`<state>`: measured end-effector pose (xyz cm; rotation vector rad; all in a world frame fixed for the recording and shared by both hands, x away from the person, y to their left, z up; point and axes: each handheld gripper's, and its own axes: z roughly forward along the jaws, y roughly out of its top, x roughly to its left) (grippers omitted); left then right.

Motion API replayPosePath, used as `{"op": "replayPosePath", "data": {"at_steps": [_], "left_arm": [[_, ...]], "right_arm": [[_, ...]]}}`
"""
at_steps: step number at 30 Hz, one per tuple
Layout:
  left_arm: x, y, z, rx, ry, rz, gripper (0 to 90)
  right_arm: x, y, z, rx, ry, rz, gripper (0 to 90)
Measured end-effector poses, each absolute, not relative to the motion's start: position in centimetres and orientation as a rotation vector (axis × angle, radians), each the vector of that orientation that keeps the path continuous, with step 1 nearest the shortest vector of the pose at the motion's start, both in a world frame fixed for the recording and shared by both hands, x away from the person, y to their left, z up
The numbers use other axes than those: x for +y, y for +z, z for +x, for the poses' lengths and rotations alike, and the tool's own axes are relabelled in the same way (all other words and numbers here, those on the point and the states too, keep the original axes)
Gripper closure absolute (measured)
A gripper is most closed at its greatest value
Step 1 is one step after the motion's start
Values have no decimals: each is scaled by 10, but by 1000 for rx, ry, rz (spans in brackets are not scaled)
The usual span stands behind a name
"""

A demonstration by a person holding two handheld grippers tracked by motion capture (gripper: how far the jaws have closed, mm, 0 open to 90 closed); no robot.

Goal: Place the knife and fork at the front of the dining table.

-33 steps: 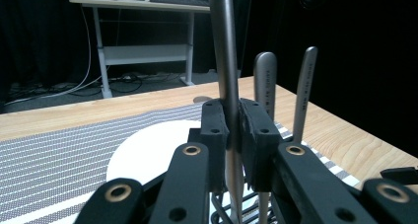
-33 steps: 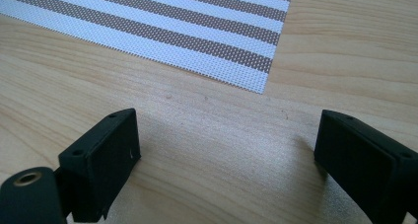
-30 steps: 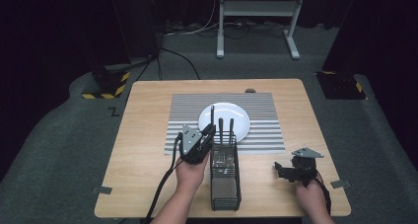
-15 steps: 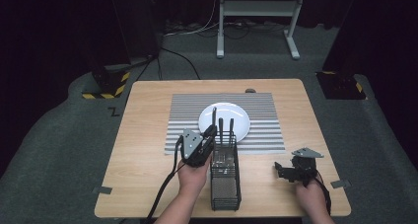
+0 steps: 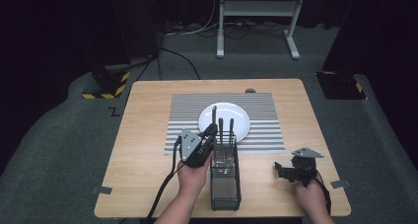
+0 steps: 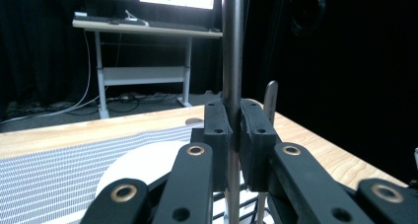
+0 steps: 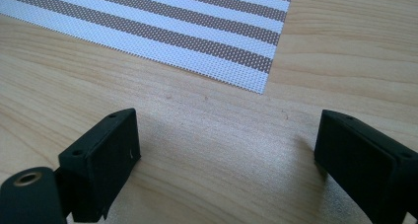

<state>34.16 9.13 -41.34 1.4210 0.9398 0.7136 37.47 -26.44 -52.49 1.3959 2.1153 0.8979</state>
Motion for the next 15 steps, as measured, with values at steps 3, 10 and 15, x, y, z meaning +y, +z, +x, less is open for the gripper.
{"op": "replayPosePath", "data": {"at_steps": [3, 10, 15], "left_arm": [[92, -409, 340, 923, 715, 1406, 830], [94, -395, 334, 883, 716, 1367, 830], [95, -384, 329, 849, 726, 1344, 830]], "right_arm": [[-264, -525, 375, 2115, 898, 1396, 98], [-264, -525, 375, 2115, 898, 1396, 98], [-264, -525, 375, 2115, 898, 1397, 98]]}}
